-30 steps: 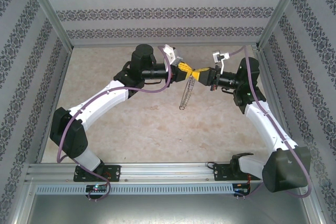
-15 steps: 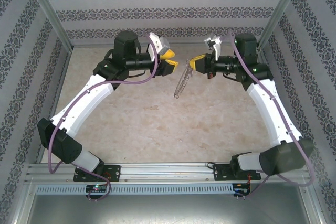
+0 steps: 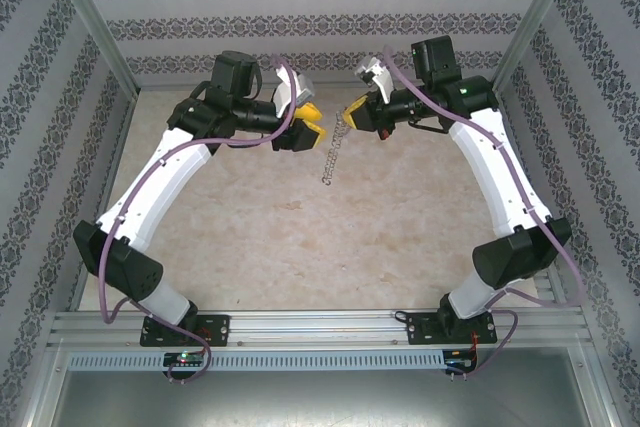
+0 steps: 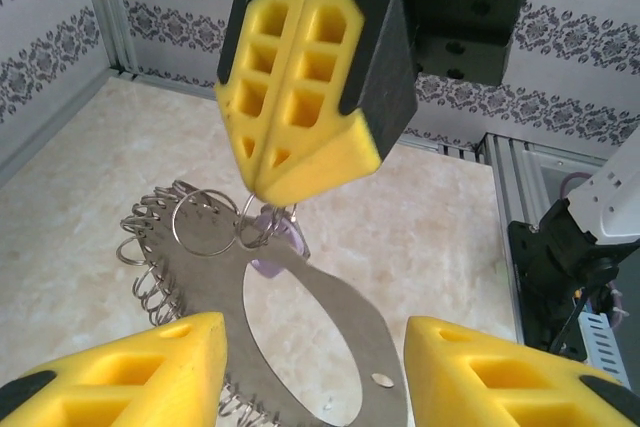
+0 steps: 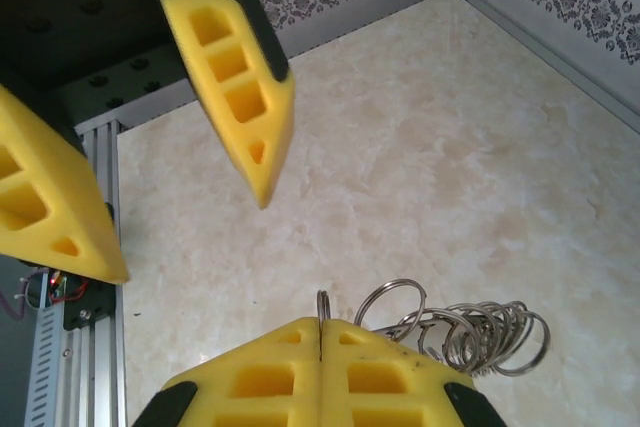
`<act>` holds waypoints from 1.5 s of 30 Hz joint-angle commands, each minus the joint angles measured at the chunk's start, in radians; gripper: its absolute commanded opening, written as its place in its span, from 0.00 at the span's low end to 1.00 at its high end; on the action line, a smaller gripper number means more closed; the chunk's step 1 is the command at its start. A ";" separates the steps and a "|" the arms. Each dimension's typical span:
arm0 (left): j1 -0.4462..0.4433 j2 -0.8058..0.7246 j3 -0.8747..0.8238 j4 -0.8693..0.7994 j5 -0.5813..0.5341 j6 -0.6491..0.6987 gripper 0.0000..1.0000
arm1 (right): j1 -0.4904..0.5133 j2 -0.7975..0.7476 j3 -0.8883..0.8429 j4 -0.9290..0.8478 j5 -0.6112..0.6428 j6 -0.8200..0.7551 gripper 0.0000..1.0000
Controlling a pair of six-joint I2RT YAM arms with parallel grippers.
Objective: Put the keys on the keyring
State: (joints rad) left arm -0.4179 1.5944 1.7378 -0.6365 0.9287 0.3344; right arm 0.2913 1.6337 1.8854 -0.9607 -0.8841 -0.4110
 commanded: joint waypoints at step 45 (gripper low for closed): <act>0.073 0.262 0.258 -0.312 0.430 0.247 0.20 | 0.090 0.048 0.044 0.016 -0.091 -0.003 0.00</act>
State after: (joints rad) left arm -0.3531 1.8481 1.9678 -0.9272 1.3056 0.5522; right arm 0.3714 1.6768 1.9007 -0.9787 -0.9577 -0.4221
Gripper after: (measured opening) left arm 0.208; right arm 0.063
